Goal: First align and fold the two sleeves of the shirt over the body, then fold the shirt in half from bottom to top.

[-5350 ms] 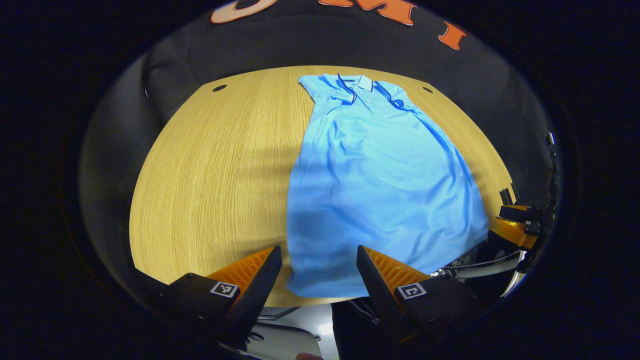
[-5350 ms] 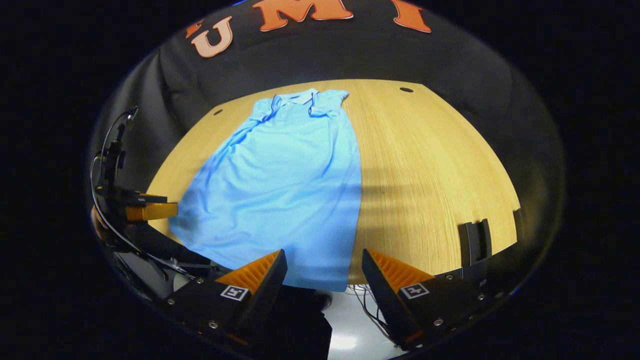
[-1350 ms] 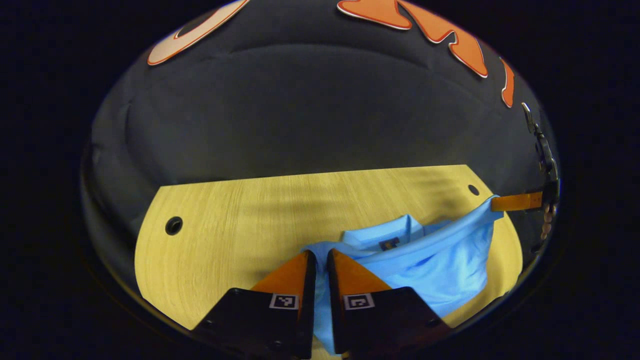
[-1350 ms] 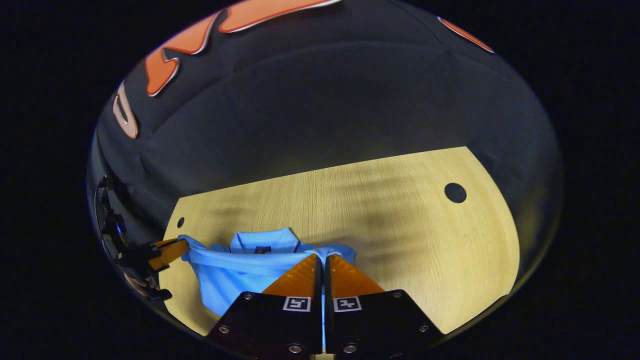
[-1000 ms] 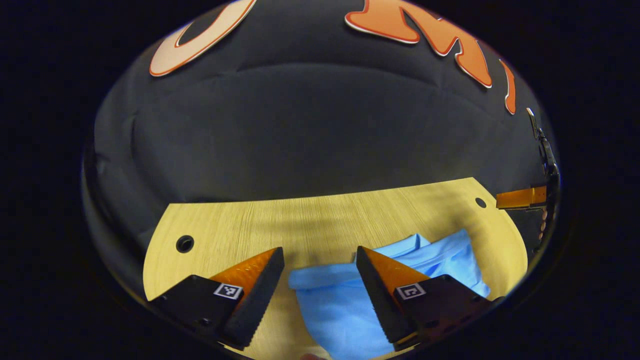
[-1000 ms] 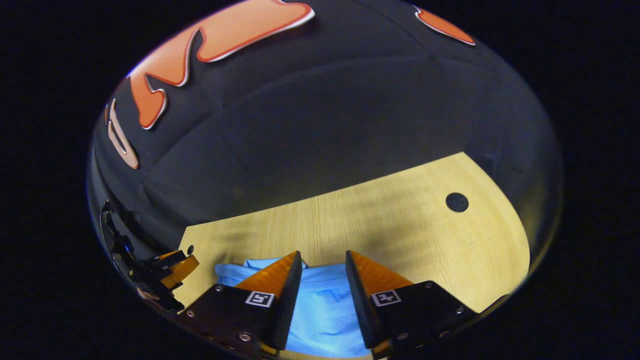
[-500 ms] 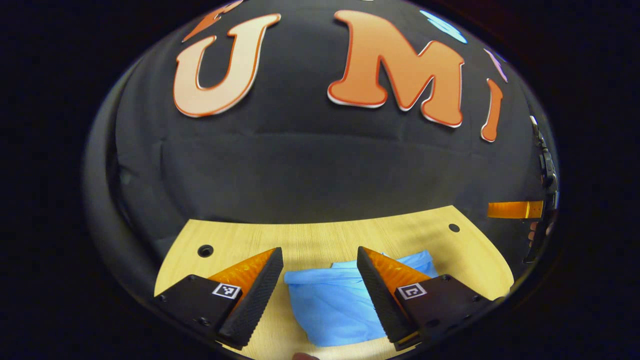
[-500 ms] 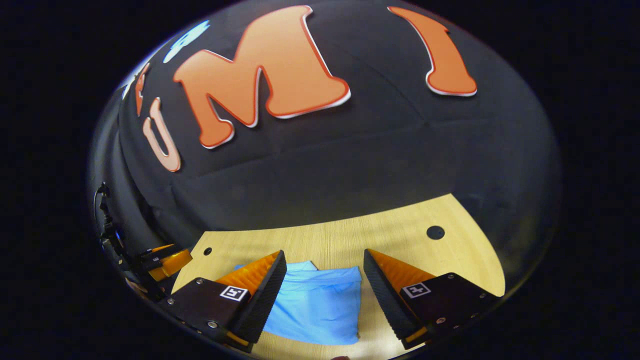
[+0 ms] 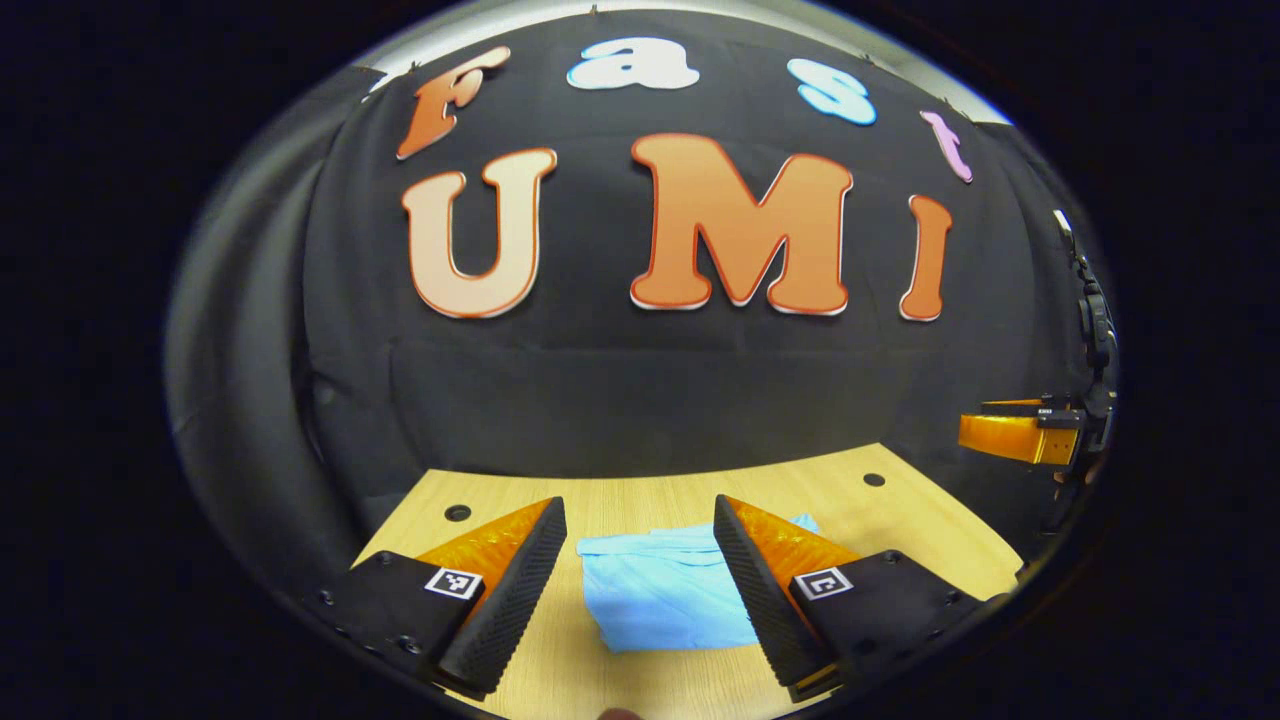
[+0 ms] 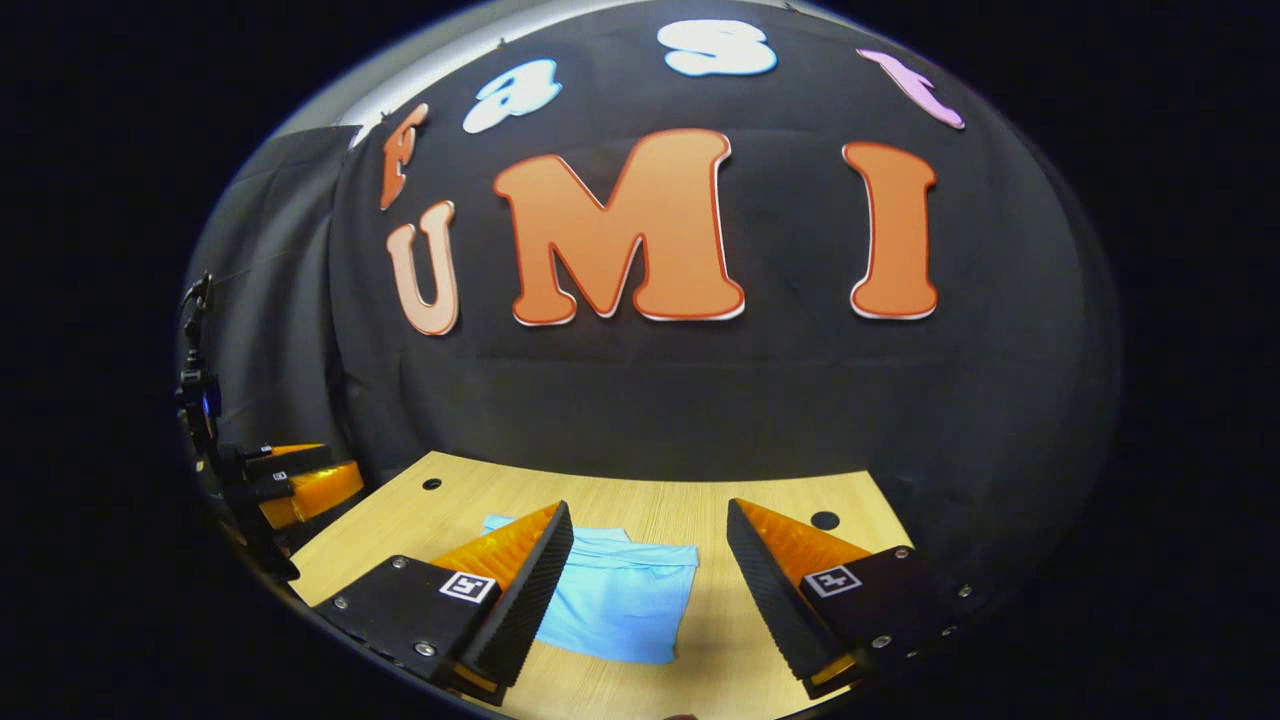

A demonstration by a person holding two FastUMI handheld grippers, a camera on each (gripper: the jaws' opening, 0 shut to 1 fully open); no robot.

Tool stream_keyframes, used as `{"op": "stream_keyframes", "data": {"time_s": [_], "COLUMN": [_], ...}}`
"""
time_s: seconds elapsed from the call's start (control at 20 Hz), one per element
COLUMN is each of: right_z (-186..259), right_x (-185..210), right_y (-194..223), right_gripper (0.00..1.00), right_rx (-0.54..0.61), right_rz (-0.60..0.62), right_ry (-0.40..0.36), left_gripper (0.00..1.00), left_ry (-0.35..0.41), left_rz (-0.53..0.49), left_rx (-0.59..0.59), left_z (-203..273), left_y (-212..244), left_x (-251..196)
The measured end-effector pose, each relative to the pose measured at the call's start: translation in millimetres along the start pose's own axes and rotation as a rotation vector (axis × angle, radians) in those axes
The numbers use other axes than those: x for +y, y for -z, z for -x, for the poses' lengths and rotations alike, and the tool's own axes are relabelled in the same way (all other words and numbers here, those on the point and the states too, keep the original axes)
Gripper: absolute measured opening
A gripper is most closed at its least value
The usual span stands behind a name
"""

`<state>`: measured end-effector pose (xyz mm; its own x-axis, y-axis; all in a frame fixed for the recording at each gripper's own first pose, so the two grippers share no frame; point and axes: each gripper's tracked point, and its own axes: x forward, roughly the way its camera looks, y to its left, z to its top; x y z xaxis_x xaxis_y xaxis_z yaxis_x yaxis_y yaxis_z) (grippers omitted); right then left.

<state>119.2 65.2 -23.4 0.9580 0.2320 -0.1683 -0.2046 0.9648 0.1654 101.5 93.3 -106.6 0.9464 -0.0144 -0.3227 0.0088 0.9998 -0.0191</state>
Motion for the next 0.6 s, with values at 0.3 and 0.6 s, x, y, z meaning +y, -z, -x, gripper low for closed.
{"op": "stream_keyframes", "data": {"time_s": [0.3,0.6], "right_z": [93.3,150.0], "right_x": [8.5,28.1], "right_y": [-23.2,0.2], "right_gripper": [0.96,0.96], "right_rx": [-0.198,-0.237], "right_rz": [0.112,0.170], "right_ry": [-0.021,-0.057], "left_gripper": [0.98,0.95], "left_ry": [-0.062,-0.097], "left_rz": [-0.002,-0.030], "left_rx": [-0.195,-0.263], "left_z": [95.2,169.7], "left_y": [-44.9,-26.1], "left_x": [-16.6,-32.6]}}
